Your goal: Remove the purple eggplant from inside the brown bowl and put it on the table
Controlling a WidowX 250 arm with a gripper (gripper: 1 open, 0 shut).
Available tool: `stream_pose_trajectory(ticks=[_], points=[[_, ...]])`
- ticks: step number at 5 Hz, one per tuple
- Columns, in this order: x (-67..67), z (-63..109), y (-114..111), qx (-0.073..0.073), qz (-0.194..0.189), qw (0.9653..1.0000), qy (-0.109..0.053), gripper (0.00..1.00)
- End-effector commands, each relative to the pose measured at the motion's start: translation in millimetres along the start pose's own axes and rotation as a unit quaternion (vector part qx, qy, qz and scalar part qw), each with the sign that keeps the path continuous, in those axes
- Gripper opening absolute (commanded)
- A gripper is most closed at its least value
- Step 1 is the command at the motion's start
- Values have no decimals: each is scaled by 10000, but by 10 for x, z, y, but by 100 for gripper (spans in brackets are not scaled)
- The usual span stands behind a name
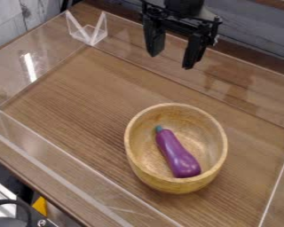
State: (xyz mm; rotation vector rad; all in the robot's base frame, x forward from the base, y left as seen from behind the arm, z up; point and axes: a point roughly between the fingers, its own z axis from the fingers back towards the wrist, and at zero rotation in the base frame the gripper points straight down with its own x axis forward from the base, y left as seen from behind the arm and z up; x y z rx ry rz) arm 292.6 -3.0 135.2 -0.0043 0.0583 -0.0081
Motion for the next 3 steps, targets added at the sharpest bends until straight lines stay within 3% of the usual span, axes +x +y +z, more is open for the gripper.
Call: stream_pose_trajectory(ticks=[1,2,3], points=[[-16,-98,-30,-44,214,9997,100,100],[-189,-57,-30,-261,1050,9939,192,100],[-303,-24,-5,-425,1841,9817,221,100]])
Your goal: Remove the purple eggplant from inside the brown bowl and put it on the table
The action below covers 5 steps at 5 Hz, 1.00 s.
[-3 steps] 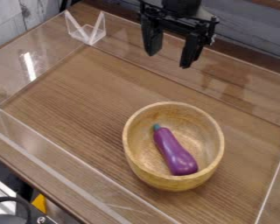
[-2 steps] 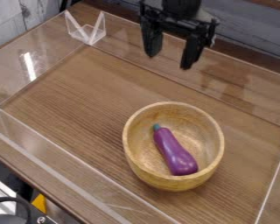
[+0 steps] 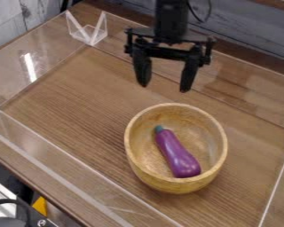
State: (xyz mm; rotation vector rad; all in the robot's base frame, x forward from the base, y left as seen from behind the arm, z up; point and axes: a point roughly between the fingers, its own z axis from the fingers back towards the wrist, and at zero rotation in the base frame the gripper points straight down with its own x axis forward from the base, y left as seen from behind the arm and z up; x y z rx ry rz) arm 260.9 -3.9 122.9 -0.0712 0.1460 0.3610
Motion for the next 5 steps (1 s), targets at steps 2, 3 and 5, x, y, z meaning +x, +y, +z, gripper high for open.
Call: stream_pose_trajectory(ticks=[2,3,5], points=[[-350,-89,-107,-339,644,9973,-120,100],[-385,-149,-226,-516,1205,9912,-187,100],[-399,-349,-329,-641,1694,9831,-258,100]])
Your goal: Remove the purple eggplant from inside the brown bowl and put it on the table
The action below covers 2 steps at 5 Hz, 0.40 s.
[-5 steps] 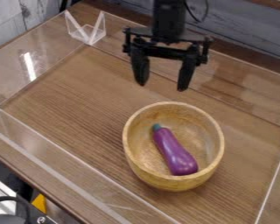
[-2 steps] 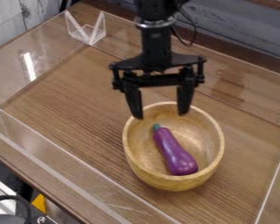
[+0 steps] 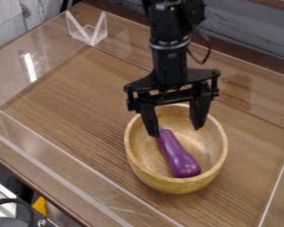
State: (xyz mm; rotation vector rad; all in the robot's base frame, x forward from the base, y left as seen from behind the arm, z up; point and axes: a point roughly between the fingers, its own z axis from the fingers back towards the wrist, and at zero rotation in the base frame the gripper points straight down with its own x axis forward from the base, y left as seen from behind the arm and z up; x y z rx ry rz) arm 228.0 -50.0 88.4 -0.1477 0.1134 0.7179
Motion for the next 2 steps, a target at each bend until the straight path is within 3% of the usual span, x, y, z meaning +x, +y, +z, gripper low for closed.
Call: stream_pose_trajectory(ticks=[1,2], points=[[36,-60,7,-146,-1,9998,-139,100],[52,-163,20,-155,-4,9997,-180,100]])
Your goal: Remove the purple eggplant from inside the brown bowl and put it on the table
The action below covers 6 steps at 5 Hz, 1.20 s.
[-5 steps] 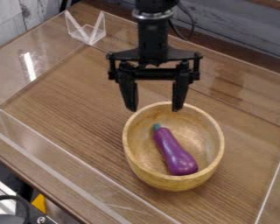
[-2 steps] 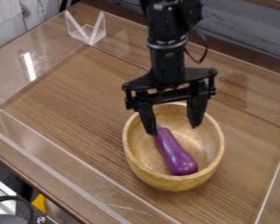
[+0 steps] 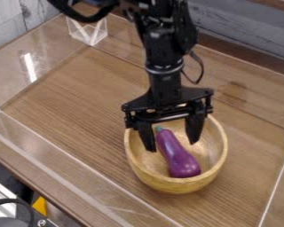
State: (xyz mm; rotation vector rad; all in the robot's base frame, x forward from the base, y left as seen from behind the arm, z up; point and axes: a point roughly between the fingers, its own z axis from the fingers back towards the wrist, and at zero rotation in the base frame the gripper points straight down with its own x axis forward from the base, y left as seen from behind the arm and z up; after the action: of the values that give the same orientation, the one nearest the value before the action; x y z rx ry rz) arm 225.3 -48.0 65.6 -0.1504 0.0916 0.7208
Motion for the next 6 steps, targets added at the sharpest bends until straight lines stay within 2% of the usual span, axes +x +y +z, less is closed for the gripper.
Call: stream_pose_trajectory(ticks=[1,3,5,6], points=[[57,-29,-34,-154,29,9998,-130,100],[182,-89,41,-196,-64,9995,-230,100],[176,-96,18,-151,-626,9976,-238,100],[216,-97,28,-173,-565,9979,-278,100]])
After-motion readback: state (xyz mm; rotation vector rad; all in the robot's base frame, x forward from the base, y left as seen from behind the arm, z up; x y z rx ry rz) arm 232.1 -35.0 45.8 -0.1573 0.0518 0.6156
